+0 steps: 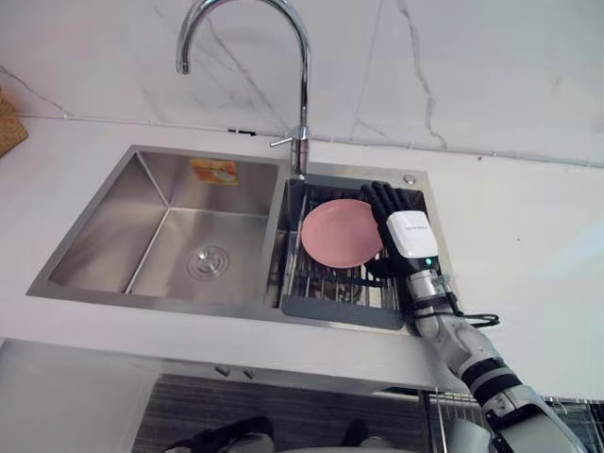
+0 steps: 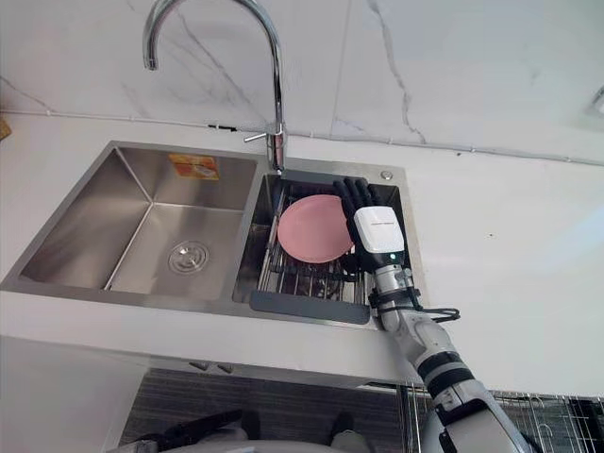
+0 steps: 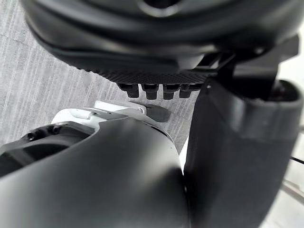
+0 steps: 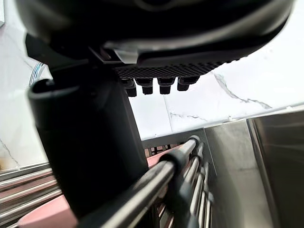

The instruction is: Walk over to the sink, pick up the cup, carry it to the dishwasher, place the cup inside the dishwasher, then close the dishwasher door

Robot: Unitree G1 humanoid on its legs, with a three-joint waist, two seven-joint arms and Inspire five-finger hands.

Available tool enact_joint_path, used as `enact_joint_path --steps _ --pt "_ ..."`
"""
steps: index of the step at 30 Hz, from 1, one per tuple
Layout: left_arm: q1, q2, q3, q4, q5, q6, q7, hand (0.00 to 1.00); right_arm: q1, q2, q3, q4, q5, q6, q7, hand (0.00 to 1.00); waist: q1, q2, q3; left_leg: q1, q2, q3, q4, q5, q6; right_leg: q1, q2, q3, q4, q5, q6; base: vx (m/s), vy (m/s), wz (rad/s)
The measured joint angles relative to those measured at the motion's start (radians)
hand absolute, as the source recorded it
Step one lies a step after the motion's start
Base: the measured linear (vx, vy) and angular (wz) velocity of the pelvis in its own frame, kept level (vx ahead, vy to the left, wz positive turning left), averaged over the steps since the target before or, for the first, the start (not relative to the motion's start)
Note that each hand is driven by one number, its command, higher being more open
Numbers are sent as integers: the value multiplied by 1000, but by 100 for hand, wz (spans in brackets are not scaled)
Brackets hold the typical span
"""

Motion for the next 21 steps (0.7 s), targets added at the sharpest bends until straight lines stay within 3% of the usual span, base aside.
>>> enact_joint_path --steps 15,16,21 --pt "-21 2 0 1 -2 -45 -1 100 -43 -28 7 1 1 -4 -36 100 11 5 45 -46 14 -4 55 -17 -8 -32 5 0 28 -11 -16 0 0 0" --pt "-21 1 -1 1 -2 -49 -1 100 -43 -30 6 1 1 -14 -36 0 12 6 45 -50 16 -4 62 -22 -9 -32 7 0 28 -12 -16 0 0 0" --pt "-21 -1 0 2 -2 -58 0 100 -44 -45 7 0 0 -81 -40 0 13 10 48 -56 21 -5 76 -28 -10 -32 10 0 28 -12 -18 0 0 0"
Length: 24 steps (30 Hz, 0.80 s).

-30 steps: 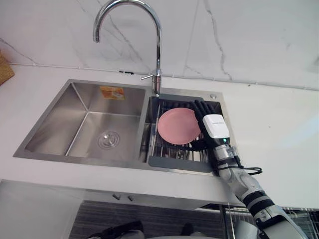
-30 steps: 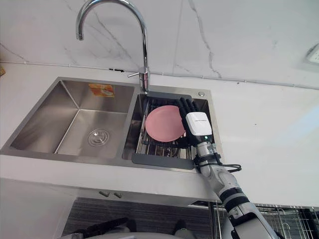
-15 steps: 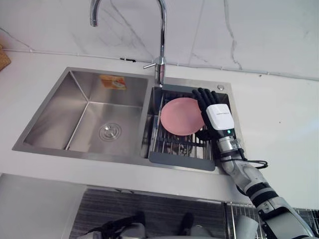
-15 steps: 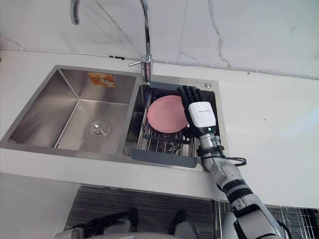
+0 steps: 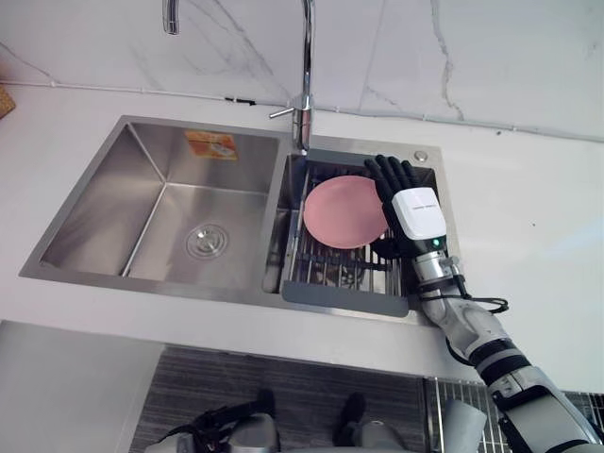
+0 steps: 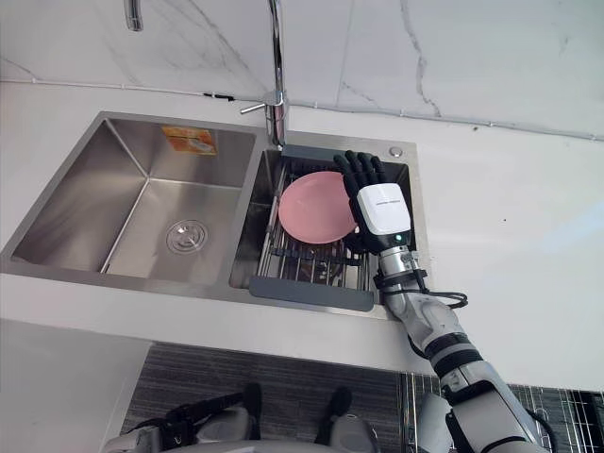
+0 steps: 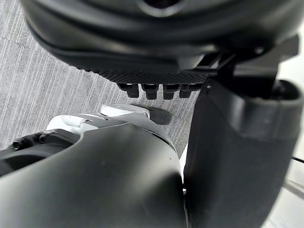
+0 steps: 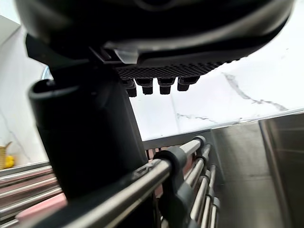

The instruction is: Walk over to the sink, pick up the cup, carry it to the dishwasher, place the cup inside the dishwasher, then close the dishwasher door

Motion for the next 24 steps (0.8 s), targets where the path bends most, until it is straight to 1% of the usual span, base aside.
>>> enact_joint_path --steps 1,3,7,11,13,15,20,24 --pt "0 0 0 0 0 -2 0 100 0 -3 4 -1 0 -23 3 0 0 0 1 -1 1 -1 2 0 1 0 1 -1 0 0 0 0 0 0" --pt "0 0 1 0 0 -5 0 100 -8 -14 32 -1 0 -46 10 0 2 0 1 -1 2 -2 2 -1 0 1 2 -2 0 0 0 0 0 0" --pt "0 2 3 0 0 -13 0 100 -18 -35 79 -1 0 -81 15 0 18 -4 4 2 3 -6 2 -1 0 6 2 -5 0 0 0 0 -1 1" --pt "0 4 3 3 2 -13 0 100 -18 -44 101 -1 -11 -93 16 0 19 -6 6 17 3 -6 0 -2 -1 21 2 -6 -3 -1 1 0 0 0" --pt "0 6 3 4 2 -13 0 100 -18 -46 102 -1 -41 -117 18 0 19 -10 8 23 3 -5 -2 -2 -1 28 3 -6 -3 -1 2 0 0 0" --pt "0 10 4 4 2 -13 0 100 -18 -47 104 -1 -43 -128 20 0 19 -14 10 26 4 -5 -3 -2 -1 29 3 -5 -3 -1 2 0 0 0" --pt "0 12 5 8 7 -13 0 100 -17 -49 111 -22 -43 -134 34 0 19 -19 10 50 4 2 -14 -1 -1 45 5 1 -8 -1 2 -2 1 -2" --pt "1 13 5 10 8 -13 0 100 -17 -26 112 -54 -44 -154 34 0 24 -25 8 62 4 3 -21 -1 -1 57 6 1 -14 -1 2 1 0 -1"
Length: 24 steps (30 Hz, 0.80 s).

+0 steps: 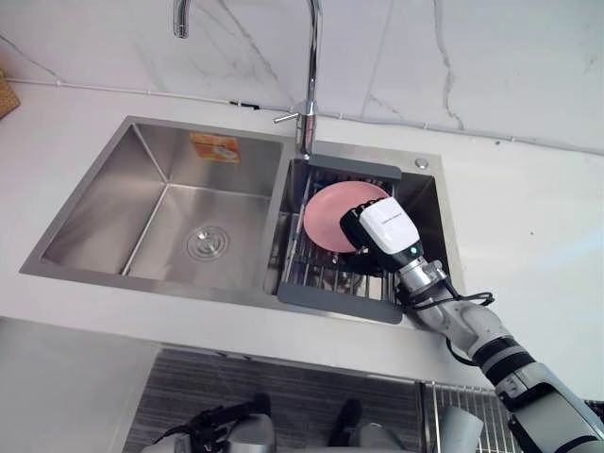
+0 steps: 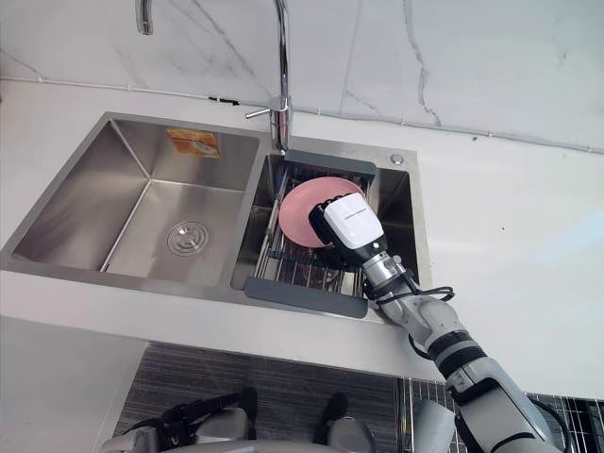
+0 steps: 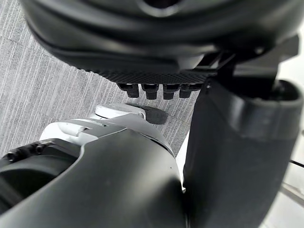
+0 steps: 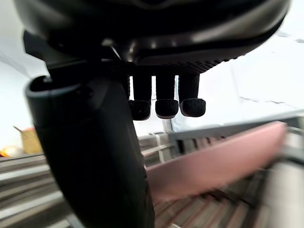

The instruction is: Walk over to the sink, pick up the cup, carry it to the dishwasher, place the cup inside the dishwasher, then close the dishwasher door

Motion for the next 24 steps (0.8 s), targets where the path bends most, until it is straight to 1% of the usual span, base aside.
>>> enact_joint_path --steps 7,12,13,16,24 --pt "11 2 26 1 0 0 -1 100 0 20 -1 -8 0 0 -1 0 6 -23 -11 13 -4 2 -10 1 -1 6 -2 3 -4 1 2 0 0 0" --pt "15 2 34 1 1 1 -2 100 0 20 -17 -39 -1 0 -2 0 4 -25 -12 15 -7 5 -12 2 0 6 -4 6 -4 2 4 0 0 0" --pt "15 2 35 0 6 2 -2 100 0 20 -25 -49 0 0 -2 100 4 -25 -12 17 -8 5 -14 3 0 6 -4 7 -4 3 4 0 0 0" --pt "15 2 35 0 17 2 -3 100 0 21 -31 -56 0 6 1 100 2 -25 -13 24 -8 7 -18 4 0 11 -5 8 -5 3 5 0 0 0" --pt "18 3 35 0 22 3 -4 100 10 28 -33 -49 2 67 18 100 0 -25 -13 39 -13 6 -26 10 1 23 -8 8 -7 5 7 0 0 0"
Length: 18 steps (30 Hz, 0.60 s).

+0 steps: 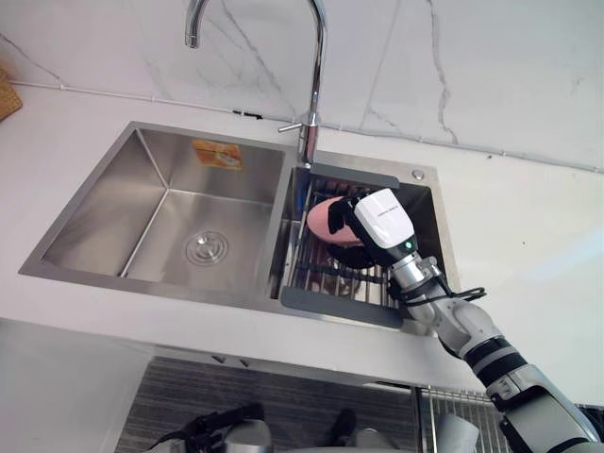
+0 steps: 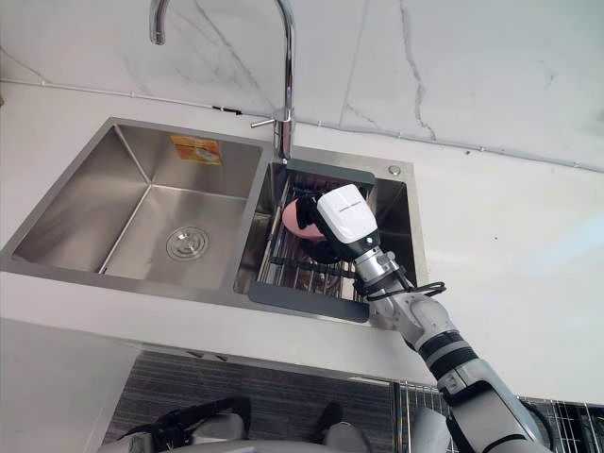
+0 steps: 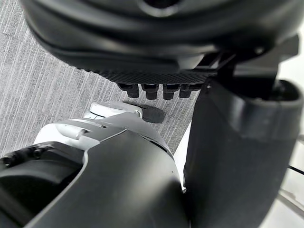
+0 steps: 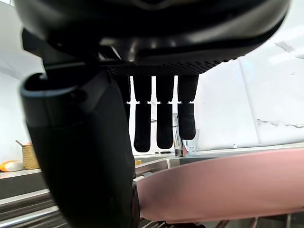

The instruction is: Walk over to the sink, pick up the cup, carry it to the dishwasher, place the cup inside the dishwasher, then close the dishwasher door

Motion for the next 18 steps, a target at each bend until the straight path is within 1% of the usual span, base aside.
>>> enact_joint_path --steps 3,9,13,18 --pt "0 0 0 0 0 1 0 100 0 0 -1 13 0 16 0 100 0 0 0 0 -4 -6 -7 7 3 0 -3 -5 0 1 1 -12 12 6" --pt "0 0 0 -2 0 4 -3 100 -1 0 -25 72 3 83 0 100 5 0 0 0 -12 -17 -22 18 7 0 -11 -15 0 3 4 -5 9 5" --pt "0 0 0 -3 0 4 -3 100 -5 -1 -25 79 3 96 0 100 5 1 0 -2 -12 -20 -23 18 7 0 -11 -18 -2 3 5 4 1 1" --pt "0 0 0 -5 0 4 -7 100 -13 -1 -25 104 3 128 0 100 6 1 0 -9 -13 -30 -23 19 7 0 -11 -27 -4 3 5 15 4 6"
